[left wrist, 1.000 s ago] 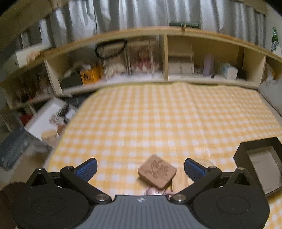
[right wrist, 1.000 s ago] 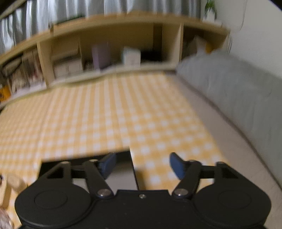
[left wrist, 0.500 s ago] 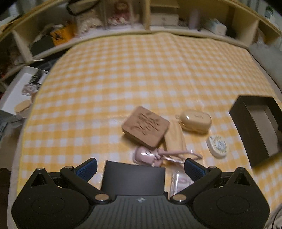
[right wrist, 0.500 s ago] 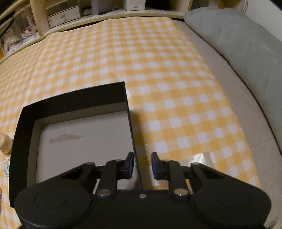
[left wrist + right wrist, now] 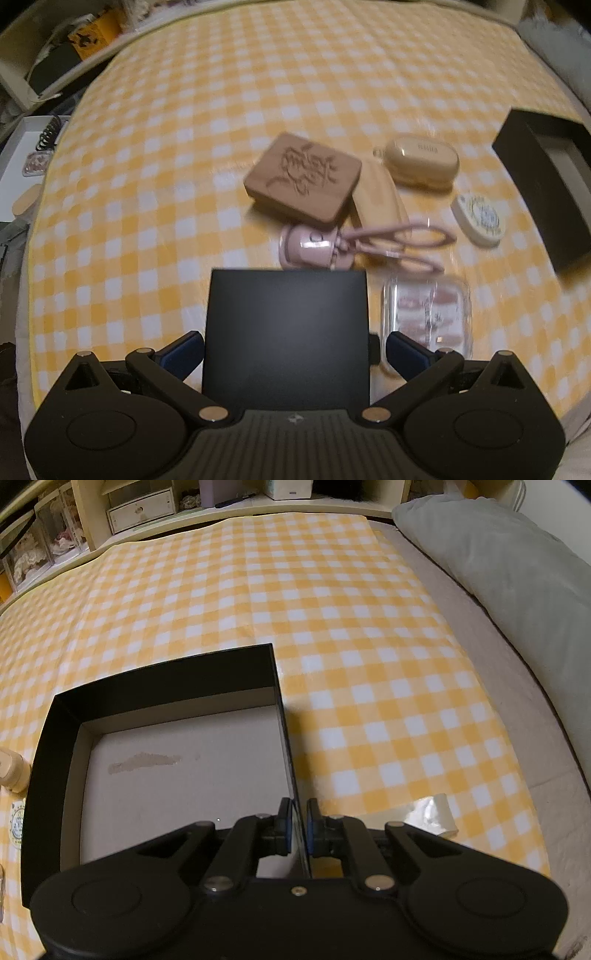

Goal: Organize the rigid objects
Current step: 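Lower the left tool onto the small black box and grasp it, then carry the black box with the left tool into the open black box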

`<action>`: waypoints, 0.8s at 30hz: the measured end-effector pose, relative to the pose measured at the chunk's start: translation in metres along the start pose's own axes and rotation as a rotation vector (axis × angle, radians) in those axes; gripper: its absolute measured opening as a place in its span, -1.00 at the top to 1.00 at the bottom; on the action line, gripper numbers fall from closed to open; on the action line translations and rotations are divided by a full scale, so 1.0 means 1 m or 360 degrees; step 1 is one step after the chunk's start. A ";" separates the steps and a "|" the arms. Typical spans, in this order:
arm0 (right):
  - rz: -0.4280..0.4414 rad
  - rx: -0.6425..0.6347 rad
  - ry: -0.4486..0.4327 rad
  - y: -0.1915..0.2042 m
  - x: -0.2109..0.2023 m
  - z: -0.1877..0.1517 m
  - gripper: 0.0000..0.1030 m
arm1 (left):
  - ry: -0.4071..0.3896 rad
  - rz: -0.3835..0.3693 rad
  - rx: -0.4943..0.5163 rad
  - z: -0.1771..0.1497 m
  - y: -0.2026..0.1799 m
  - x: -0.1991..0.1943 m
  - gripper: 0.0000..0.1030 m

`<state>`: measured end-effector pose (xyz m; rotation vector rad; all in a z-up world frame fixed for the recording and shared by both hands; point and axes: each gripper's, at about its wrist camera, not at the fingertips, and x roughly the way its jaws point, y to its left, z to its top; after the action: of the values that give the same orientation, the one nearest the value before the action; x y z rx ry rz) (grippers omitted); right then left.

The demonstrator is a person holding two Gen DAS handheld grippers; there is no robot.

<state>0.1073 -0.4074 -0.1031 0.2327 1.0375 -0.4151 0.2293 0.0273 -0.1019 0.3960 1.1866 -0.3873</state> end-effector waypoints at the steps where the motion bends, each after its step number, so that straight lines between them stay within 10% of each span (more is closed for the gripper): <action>1: 0.0002 0.0002 0.0003 0.000 0.000 0.000 0.85 | 0.0014 0.0013 0.0014 -0.001 -0.001 0.002 -1.00; 16: 0.0008 0.0006 0.0006 0.002 0.002 -0.002 0.83 | 0.0292 0.0017 -0.0052 -0.007 0.010 0.036 -1.00; 24: 0.0015 0.0011 0.0011 -0.001 0.002 0.000 0.87 | 0.0182 -0.0066 -0.0190 0.001 0.022 0.024 -0.95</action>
<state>0.1079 -0.4086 -0.1046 0.2455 1.0412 -0.4097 0.2492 0.0440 -0.1219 0.2936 1.3244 -0.3312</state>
